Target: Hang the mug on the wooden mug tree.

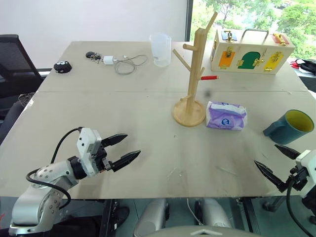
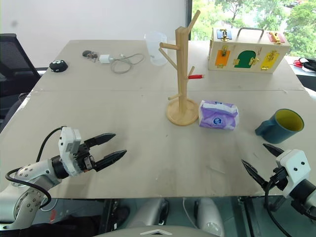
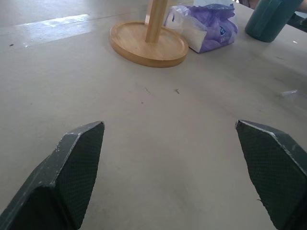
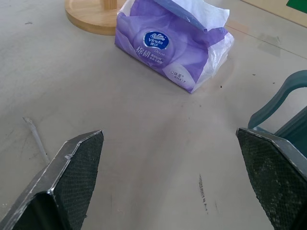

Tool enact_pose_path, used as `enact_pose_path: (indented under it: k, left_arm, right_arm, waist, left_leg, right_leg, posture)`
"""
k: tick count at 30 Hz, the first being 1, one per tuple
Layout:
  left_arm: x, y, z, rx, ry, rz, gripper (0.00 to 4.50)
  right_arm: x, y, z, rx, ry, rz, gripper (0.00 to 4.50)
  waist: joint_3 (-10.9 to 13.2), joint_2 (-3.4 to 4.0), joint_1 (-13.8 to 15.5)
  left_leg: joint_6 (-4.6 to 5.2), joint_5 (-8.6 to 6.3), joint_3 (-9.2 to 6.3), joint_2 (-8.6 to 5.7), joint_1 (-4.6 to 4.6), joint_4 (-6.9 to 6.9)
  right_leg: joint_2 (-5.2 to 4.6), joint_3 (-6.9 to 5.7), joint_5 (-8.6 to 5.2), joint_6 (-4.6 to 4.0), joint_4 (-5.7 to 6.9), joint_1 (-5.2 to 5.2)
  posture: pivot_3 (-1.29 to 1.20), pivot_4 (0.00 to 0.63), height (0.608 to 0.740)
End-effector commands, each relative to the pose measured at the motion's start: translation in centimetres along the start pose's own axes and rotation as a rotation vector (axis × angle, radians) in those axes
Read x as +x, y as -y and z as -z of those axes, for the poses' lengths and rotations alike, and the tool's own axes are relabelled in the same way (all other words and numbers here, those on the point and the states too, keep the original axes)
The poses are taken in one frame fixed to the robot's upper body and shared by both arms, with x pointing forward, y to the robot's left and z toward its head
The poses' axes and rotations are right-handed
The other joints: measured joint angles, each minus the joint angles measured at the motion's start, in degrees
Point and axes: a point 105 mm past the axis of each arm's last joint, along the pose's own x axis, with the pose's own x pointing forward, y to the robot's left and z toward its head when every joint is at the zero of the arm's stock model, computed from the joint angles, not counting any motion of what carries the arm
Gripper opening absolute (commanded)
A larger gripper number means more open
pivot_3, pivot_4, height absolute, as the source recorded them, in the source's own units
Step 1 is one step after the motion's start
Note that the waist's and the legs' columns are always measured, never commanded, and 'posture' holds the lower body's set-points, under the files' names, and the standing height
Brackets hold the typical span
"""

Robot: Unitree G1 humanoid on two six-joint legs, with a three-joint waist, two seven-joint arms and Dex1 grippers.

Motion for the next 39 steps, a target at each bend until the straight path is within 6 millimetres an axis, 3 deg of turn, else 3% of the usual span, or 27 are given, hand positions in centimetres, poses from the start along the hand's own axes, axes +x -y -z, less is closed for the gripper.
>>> enact_pose_path:
  k: [1, 3, 7, 9, 12, 18, 23, 28, 29, 32, 33, 39]
  left_arm:
    - [0.4, 0.7, -1.5, 0.036, 0.043, 0.064, 4.5]
    - [0.8, 1.8, -2.7, 0.055, 0.088, 0.174, 4.5]
    - [1.0, 2.9, -3.6, 0.091, 0.116, 0.281, 4.5]
    - [0.9, 3.0, -3.7, 0.094, 0.121, 0.291, 4.5]
    - [0.7, 3.0, -3.6, 0.089, 0.126, 0.289, 4.5]
    - [0.6, 3.1, -3.6, 0.086, 0.138, 0.265, 4.5]
    - [0.7, 3.5, -3.4, 0.081, 0.143, 0.242, 4.5]
    - [0.8, 3.5, -3.6, 0.076, 0.157, 0.214, 4.5]
    - [0.8, 3.5, -3.5, 0.076, 0.157, 0.211, 4.5]
    - [0.9, 3.5, -3.6, 0.075, 0.163, 0.203, 4.5]
    - [1.0, 3.5, -3.6, 0.075, 0.165, 0.201, 4.5]
    - [1.1, 3.1, -3.7, 0.079, 0.19, 0.183, 4.5]
  right_arm:
    - [0.8, -0.4, -2.2, -0.046, 0.056, -0.016, 4.47]
    - [2.4, -1.2, -4.2, -0.079, 0.09, -0.066, 4.47]
    - [4.8, -2.3, -6.0, -0.133, 0.054, -0.174, 4.47]
    - [5.8, -2.5, -6.4, -0.185, 0.029, -0.218, 4.47]
    - [8.9, -1.5, -7.6, -0.264, 0.064, -0.161, 4.47]
    - [14.2, -1.7, -7.0, -0.358, 0.003, -0.178, 4.47]
    - [17.8, -0.3, -6.4, -0.321, -0.078, -0.073, 4.47]
    - [18.3, -0.3, -5.9, -0.307, -0.105, -0.077, 2.29]
    - [18.3, -0.3, -6.0, -0.31, -0.104, -0.071, 1.6]
    - [18.2, -0.1, -6.3, -0.322, -0.096, -0.058, 0.24]
    - [18.2, 0.0, -6.5, -0.321, -0.089, -0.052, 0.08]
    - [17.7, 2.1, -9.1, -0.354, -0.035, 0.061, 0.08]
  waist:
    - [0.0, 0.0, 0.0]
    - [0.0, 0.02, -0.3]
    - [0.0, 0.03, -0.5]
    - [0.0, -0.01, -0.4]
    - [0.0, -0.03, -0.4]
    - [0.0, -0.05, -1.1]
    - [0.0, -0.04, -1.5]
    - [0.0, -0.03, -1.3]
    - [0.0, -0.03, -1.4]
    - [0.0, -0.03, -1.5]
    - [0.0, -0.03, -1.5]
    - [0.0, -0.02, -1.5]
  left_leg:
    - [0.0, 0.0, 0.0, 0.0, 0.0, 0.0]
    - [-0.01, 0.01, 0.0, 0.0, 0.0, 0.0]
    - [-0.04, 0.03, 0.05, 0.0, 0.04, 0.04]
    - [-0.13, 0.08, 0.03, -0.01, 0.01, 0.04]
    - [-0.23, 0.14, 0.01, -0.01, -0.03, 0.03]
    - [-0.23, 0.14, -0.01, -0.03, -0.12, -0.01]
    - [-0.25, 0.15, 0.03, -0.04, -0.13, 0.0]
    - [-0.25, 0.15, -0.04, -0.05, -0.2, -0.05]
    - [-0.25, 0.15, -0.03, -0.05, -0.21, -0.05]
    - [-0.25, 0.15, 0.0, -0.05, -0.16, -0.05]
    - [-0.26, 0.15, -0.01, -0.05, -0.16, -0.05]
    - [-0.25, 0.15, 0.01, -0.05, -0.16, -0.05]
  right_leg:
    - [0.0, 0.0, 0.0, 0.0, 0.0, 0.0]
    - [0.0, 0.0, 0.0, 0.0, 0.01, -0.01]
    - [0.03, 0.06, 0.01, 0.0, 0.04, 0.0]
    - [0.03, -0.01, 0.01, 0.0, 0.02, 0.0]
    - [0.03, -0.04, 0.0, -0.01, -0.02, -0.02]
    - [0.01, -0.06, 0.0, -0.01, -0.08, -0.12]
    - [0.01, 0.03, 0.01, -0.01, -0.01, -0.19]
    - [0.0, -0.04, 0.01, -0.01, -0.05, -0.25]
    - [0.0, -0.02, 0.01, -0.01, -0.05, -0.26]
    - [0.0, 0.02, 0.01, -0.01, -0.01, -0.25]
    - [0.01, 0.02, 0.01, -0.01, 0.0, -0.26]
    - [0.01, 0.03, 0.01, -0.01, -0.01, -0.26]
  posture:
    - [0.0, 0.15, 0.74]
    - [0.0, 0.15, 0.74]
    - [0.0, 0.15, 0.74]
    - [0.0, 0.15, 0.74]
    - [0.0, 0.15, 0.74]
    - [0.0, 0.15, 0.74]
    - [0.0, 0.15, 0.74]
    - [0.0, 0.15, 0.74]
    - [0.0, 0.15, 0.74]
    - [0.0, 0.15, 0.74]
    - [0.0, 0.15, 0.74]
    - [0.0, 0.15, 0.74]
